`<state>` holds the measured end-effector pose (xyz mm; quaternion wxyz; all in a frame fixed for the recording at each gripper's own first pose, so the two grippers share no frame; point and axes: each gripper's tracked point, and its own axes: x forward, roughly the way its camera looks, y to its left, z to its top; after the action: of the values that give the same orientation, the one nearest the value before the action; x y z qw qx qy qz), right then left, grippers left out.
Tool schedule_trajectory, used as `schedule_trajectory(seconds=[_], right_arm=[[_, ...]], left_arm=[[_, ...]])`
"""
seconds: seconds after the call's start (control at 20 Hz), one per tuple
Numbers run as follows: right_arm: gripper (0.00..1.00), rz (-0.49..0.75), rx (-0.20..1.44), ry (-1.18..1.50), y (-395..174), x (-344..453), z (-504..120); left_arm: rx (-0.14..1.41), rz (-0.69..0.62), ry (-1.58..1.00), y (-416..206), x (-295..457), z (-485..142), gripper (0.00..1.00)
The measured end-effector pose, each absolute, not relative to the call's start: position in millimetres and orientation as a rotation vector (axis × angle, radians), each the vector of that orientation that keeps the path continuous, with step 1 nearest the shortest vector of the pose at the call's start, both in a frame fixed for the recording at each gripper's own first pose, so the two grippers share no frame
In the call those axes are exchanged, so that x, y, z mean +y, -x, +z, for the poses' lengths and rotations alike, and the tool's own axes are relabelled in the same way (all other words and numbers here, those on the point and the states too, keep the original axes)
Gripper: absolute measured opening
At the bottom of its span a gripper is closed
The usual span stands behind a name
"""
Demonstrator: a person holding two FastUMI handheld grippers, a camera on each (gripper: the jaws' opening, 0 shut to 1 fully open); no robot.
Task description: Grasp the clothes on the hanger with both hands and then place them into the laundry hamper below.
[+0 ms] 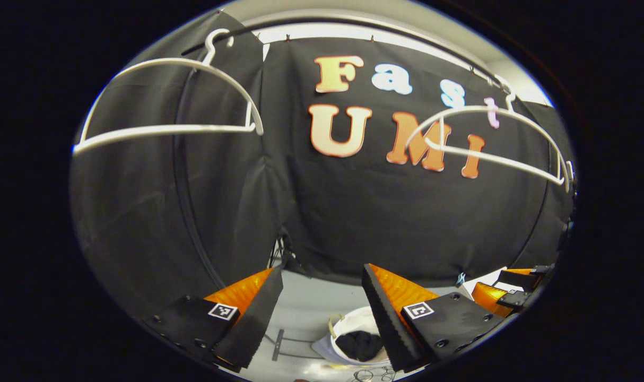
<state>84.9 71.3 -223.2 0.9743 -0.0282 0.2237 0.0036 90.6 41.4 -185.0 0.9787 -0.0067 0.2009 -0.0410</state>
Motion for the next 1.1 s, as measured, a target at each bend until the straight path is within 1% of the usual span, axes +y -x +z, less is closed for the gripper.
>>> schedule_trajectory(seconds=[0.05, 0.1, 0.15, 0.2, 0.25, 0.3, 0.35, 0.4, 0.55, 0.6, 0.65, 0.7, 0.75, 0.8, 0.85, 0.9, 0.95, 1.0, 1.1], right_arm=[[0.93, 0.006, 0.424, 0.053, -85, 76, -207], [0.93, 0.005, 0.397, 0.052, -82, 79, -190], [0.93, 0.008, 0.366, 0.05, -84, 82, -171], [0.93, 0.011, 0.339, 0.057, -86, 85, -153], [0.93, 0.009, 0.315, 0.069, -85, 85, -134], [0.93, 0.007, 0.291, 0.081, -82, 83, -117], [0.93, 0.006, 0.266, 0.088, -80, 84, -98], [0.93, 0.006, 0.242, 0.088, -77, 85, -80], [0.92, -0.002, 0.165, 0.08, -65, 86, -23], [0.96, -0.011, 0.142, 0.084, -60, 82, -7], [0.92, -0.022, 0.119, 0.088, -55, 77, 2], [0.93, -0.031, 0.102, 0.091, -51, 74, 13], [0.99, -0.037, 0.091, 0.093, -45, 70, 19], [0.99, -0.045, 0.077, 0.096, -40, 67, 25], [0.99, -0.053, 0.065, 0.098, -34, 64, 32], [0.99, -0.059, 0.053, 0.096, -30, 61, 38], [0.99, -0.066, 0.045, 0.092, -27, 58, 42], [0.99, -0.071, 0.035, 0.09, -22, 55, 45], [0.99, -0.083, 0.021, 0.093, -16, 53, 51]], left_arm=[[0.368, -0.089, 0.012, -92, 43, -164, 1.0], [0.336, -0.094, 0.007, -94, 46, -146, 0.98], [0.313, -0.101, -0.007, -95, 48, -130, 1.0], [0.291, -0.107, -0.022, -93, 52, -114, 0.98], [0.266, -0.115, -0.029, -92, 54, -96, 0.98], [0.245, -0.129, -0.03, -88, 52, -80, 0.94], [0.222, -0.14, -0.027, -86, 50, -64, 0.95], [0.205, -0.146, -0.024, -84, 50, -51, 0.97], [0.156, -0.158, -0.018, -78, 51, -22, 0.94], [0.139, -0.159, -0.015, -75, 48, -12, 0.94], [0.118, -0.16, -0.012, -73, 49, -2, 0.94], [0.103, -0.157, -0.014, -68, 54, 7, 0.94], [0.09, -0.153, -0.015, -66, 57, 15, 0.94], [0.082, -0.153, -0.014, -63, 57, 20, 0.94], [0.071, -0.154, -0.011, -61, 57, 25, 0.97], [0.061, -0.156, -0.009, -59, 58, 30, 0.97], [0.054, -0.155, -0.01, -57, 58, 33, 0.94], [0.05, -0.153, -0.01, -56, 59, 35, 1.0], [0.048, -0.149, -0.01, -55, 60, 36, 1.0]])
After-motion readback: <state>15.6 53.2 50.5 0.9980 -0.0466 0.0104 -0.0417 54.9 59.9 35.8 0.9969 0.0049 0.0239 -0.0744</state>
